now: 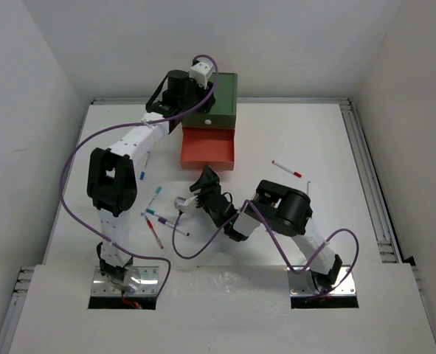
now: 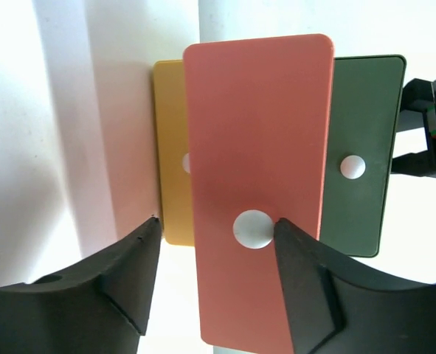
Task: Sort the stationery into containers
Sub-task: Open the drawer in the storage box, then pick up the pen from the center of the board, then place the pen in the drawer, then pick up the pen from the center of the board.
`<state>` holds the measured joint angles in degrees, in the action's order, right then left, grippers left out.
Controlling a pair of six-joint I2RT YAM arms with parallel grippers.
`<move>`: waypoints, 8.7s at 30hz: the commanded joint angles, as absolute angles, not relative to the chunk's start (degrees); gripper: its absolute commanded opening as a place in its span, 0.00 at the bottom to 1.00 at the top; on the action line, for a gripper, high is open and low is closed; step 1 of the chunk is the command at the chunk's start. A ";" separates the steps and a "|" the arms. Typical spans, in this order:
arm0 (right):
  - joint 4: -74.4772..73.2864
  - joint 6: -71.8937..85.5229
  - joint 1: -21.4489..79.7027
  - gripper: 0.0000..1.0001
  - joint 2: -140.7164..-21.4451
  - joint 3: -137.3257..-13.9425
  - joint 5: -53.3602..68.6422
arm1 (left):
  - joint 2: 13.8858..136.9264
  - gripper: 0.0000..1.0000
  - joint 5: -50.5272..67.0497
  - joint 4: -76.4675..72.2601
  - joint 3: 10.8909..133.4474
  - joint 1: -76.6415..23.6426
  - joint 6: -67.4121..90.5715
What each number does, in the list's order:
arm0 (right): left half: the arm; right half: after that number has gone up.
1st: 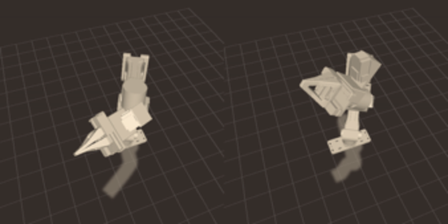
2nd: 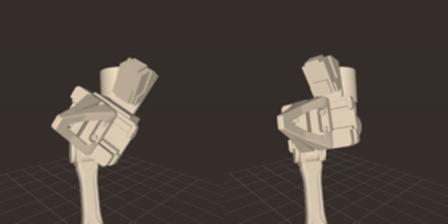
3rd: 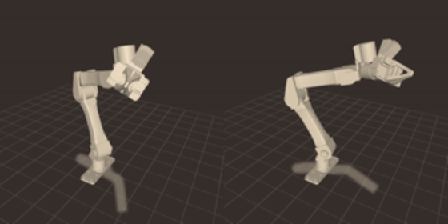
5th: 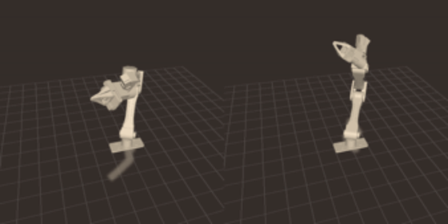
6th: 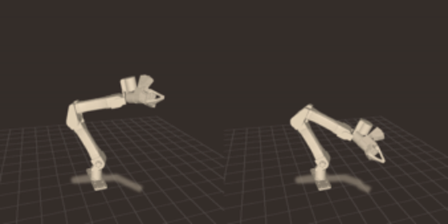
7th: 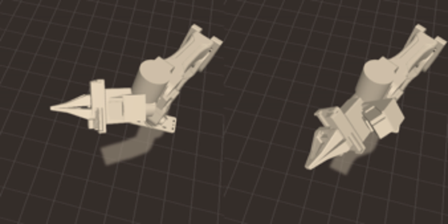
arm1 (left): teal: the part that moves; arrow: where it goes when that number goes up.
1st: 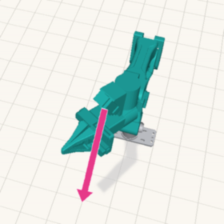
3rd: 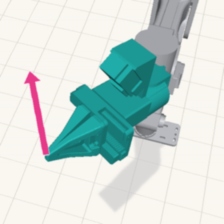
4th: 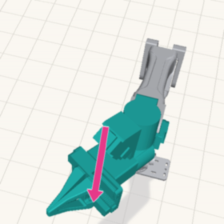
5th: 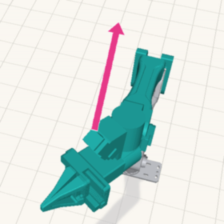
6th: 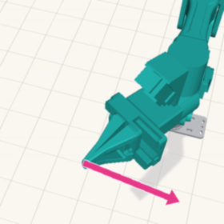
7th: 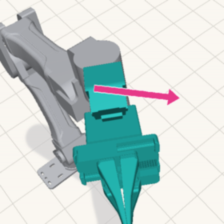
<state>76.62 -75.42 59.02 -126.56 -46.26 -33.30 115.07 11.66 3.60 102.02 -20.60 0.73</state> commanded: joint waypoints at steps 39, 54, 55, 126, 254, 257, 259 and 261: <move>86.78 -70.59 61.52 0.68 -106.10 -47.55 -34.96 | 105.48 0.60 9.58 16.16 109.51 -22.68 2.11; 11.52 -24.22 38.90 0.70 -68.92 -45.76 -35.73 | 77.70 0.61 8.88 25.57 83.33 -4.58 1.68; 5.16 -17.99 36.06 0.71 -68.12 -50.66 -28.03 | 77.17 0.61 9.40 27.93 81.41 -3.00 0.28; -32.61 2.81 -4.39 0.71 -72.95 -60.03 13.18 | 110.05 0.00 10.52 45.96 84.44 4.13 -20.20; -13.80 26.01 13.36 0.00 -71.46 -62.58 54.49 | 90.62 0.68 48.60 -10.11 81.21 -29.97 39.37; -12.40 27.33 13.54 0.00 -71.37 -62.49 54.32 | 90.18 0.69 49.13 -10.89 80.16 -30.15 39.90; -11.08 27.95 13.80 0.00 -71.72 -62.58 54.40 | 90.00 0.69 49.13 -11.08 79.98 -30.32 40.08; -9.76 29.09 14.06 0.00 -71.89 -62.75 54.49 | 90.09 0.69 49.13 -11.34 79.89 -30.67 40.17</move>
